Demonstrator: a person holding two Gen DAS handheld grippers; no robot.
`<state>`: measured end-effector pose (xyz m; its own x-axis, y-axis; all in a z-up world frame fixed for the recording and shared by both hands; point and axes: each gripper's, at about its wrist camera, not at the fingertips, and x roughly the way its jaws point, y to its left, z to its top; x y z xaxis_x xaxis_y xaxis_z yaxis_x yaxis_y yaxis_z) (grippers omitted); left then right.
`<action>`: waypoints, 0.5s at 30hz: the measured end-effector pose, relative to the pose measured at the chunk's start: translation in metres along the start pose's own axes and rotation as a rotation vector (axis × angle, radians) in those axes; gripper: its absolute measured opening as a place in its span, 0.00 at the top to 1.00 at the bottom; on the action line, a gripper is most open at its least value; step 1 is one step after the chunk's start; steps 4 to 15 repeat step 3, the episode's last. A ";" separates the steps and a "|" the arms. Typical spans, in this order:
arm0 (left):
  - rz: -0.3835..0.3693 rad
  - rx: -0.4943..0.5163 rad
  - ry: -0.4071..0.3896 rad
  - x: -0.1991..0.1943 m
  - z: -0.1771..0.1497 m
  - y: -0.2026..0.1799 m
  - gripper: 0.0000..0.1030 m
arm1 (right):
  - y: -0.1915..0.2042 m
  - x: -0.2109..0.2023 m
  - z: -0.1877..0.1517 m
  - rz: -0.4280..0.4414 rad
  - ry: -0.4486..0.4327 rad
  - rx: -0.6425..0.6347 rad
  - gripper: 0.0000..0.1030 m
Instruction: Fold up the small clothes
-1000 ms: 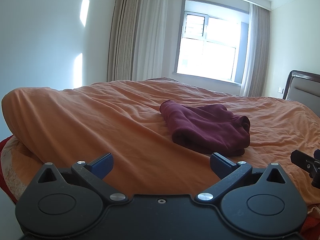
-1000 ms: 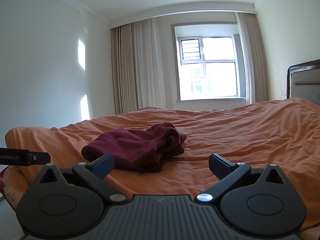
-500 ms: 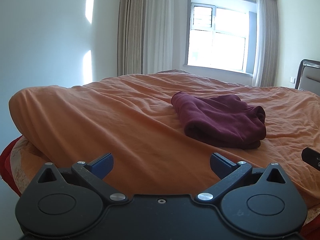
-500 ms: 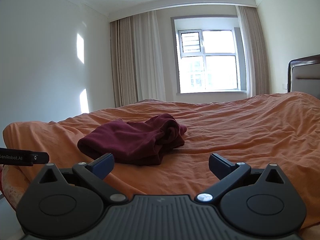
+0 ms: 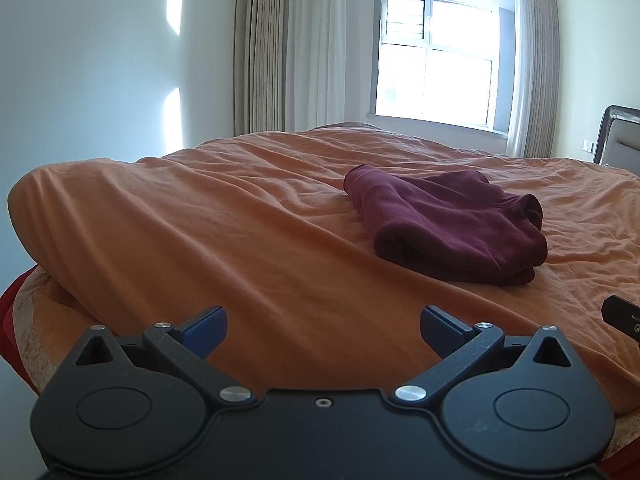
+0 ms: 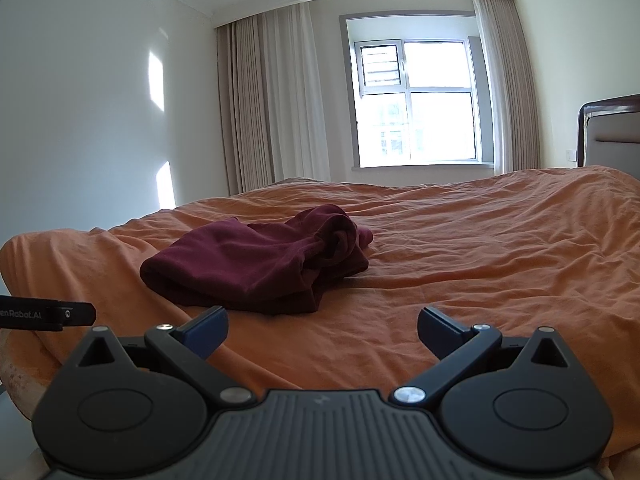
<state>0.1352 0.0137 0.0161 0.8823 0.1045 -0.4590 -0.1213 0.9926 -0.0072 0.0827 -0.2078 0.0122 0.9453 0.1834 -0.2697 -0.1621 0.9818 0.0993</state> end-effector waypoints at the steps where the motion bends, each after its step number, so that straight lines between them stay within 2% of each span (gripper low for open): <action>1: 0.000 0.003 0.002 0.001 0.000 0.000 0.01 | 0.000 0.002 0.001 0.000 0.002 0.001 0.00; 15: 0.001 0.007 0.006 0.003 0.001 -0.001 0.01 | -0.001 0.005 0.001 -0.001 0.009 0.001 0.00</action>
